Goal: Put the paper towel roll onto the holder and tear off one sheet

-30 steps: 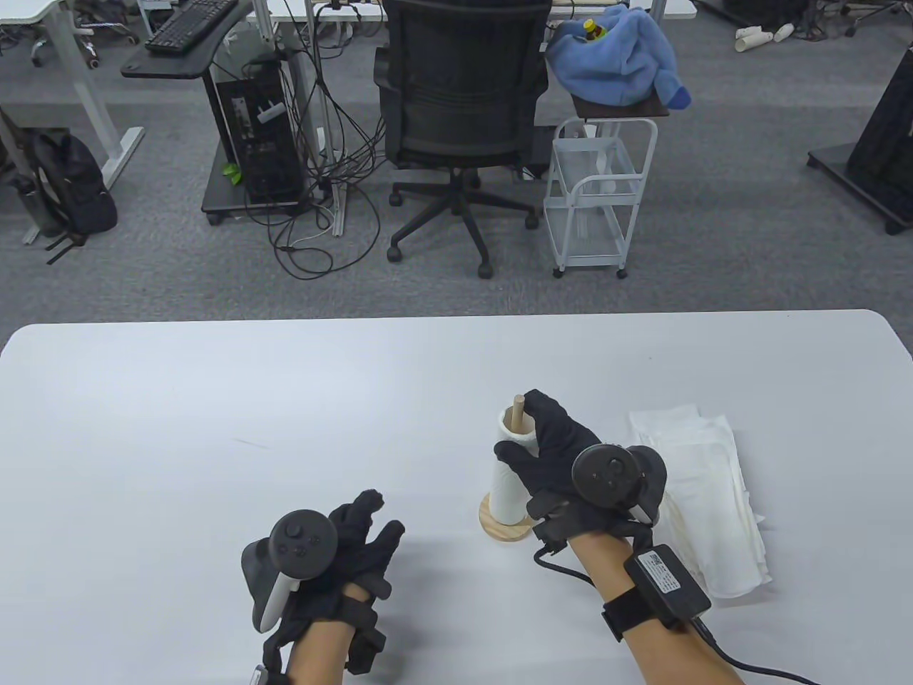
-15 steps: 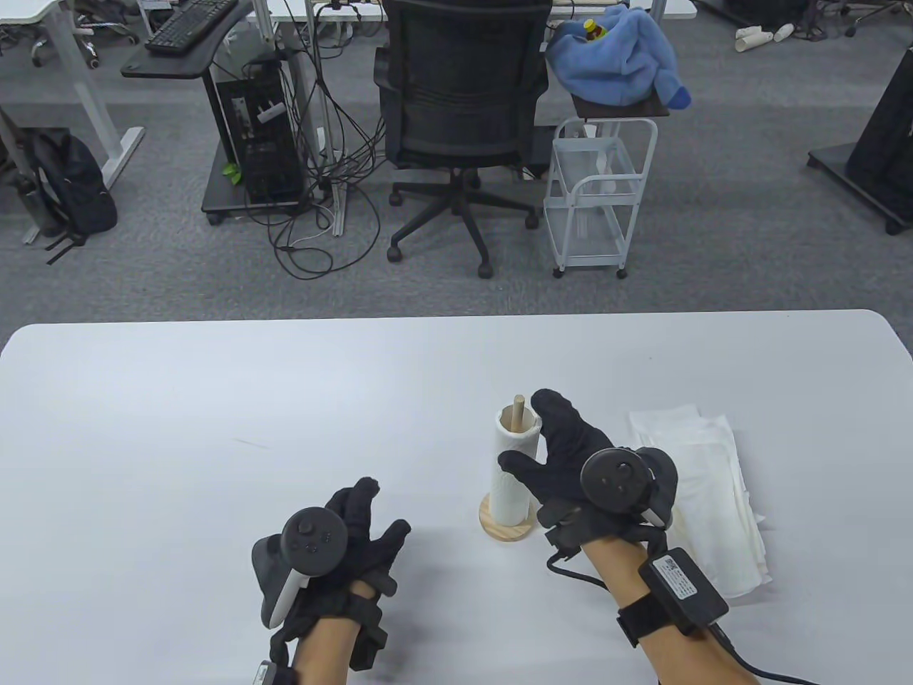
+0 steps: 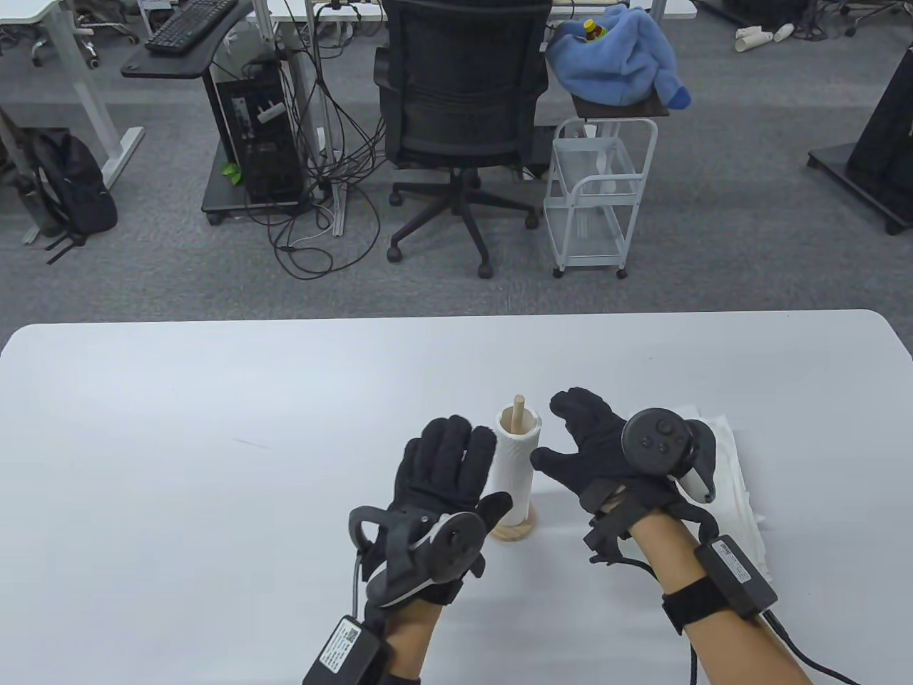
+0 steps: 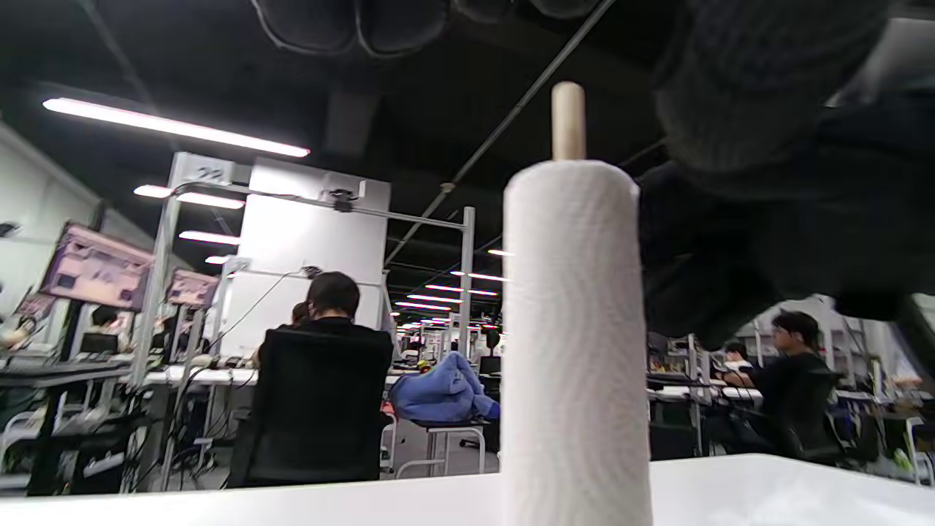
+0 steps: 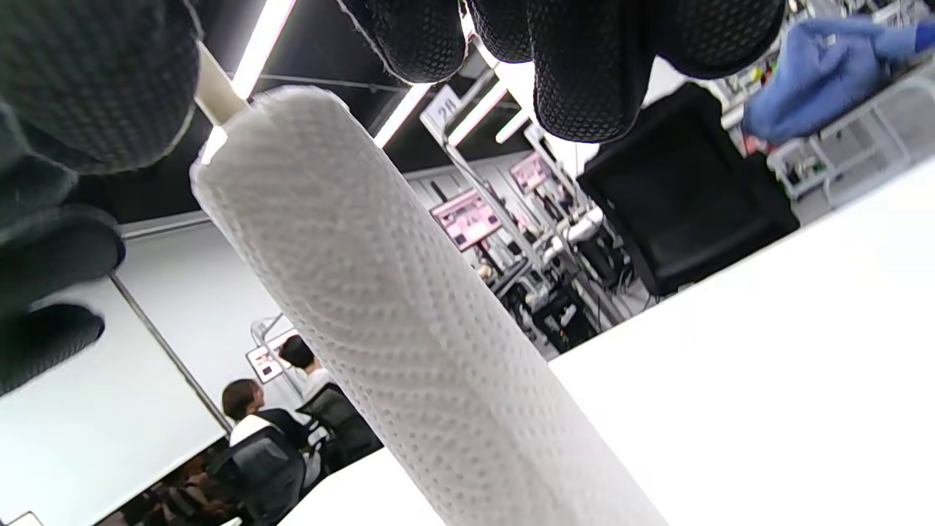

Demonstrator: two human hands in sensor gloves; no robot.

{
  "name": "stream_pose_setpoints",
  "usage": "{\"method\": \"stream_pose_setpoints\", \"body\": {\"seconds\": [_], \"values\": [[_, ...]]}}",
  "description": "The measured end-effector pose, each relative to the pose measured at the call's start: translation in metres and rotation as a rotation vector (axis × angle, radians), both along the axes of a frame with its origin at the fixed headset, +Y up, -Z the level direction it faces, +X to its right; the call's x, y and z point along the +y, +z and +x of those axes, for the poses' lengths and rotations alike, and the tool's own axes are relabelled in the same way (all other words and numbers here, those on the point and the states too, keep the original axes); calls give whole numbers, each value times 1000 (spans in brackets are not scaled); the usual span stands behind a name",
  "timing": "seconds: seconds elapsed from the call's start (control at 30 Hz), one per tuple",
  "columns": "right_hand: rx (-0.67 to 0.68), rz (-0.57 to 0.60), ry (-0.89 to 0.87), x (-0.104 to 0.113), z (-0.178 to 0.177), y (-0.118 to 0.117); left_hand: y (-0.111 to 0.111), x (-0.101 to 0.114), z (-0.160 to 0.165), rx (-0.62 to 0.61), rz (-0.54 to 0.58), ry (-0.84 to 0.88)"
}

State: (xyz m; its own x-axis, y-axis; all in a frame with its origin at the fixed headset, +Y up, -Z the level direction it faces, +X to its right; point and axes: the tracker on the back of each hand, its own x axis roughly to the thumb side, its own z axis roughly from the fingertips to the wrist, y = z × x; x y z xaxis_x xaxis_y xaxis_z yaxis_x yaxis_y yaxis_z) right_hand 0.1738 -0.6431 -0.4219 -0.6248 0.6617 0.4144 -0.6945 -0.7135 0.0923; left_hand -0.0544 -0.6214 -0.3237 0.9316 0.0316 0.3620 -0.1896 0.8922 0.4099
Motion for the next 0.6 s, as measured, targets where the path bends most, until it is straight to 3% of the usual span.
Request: {"method": "stream_pose_setpoints", "body": {"seconds": [0.27, 0.6], "values": [[100, -37, -86, -12, -16, -17, -30, -15, 25, 19, -33, -67], [115, 149, -20, -8, -22, -21, -38, -25, 24, 53, 19, -28]]}}
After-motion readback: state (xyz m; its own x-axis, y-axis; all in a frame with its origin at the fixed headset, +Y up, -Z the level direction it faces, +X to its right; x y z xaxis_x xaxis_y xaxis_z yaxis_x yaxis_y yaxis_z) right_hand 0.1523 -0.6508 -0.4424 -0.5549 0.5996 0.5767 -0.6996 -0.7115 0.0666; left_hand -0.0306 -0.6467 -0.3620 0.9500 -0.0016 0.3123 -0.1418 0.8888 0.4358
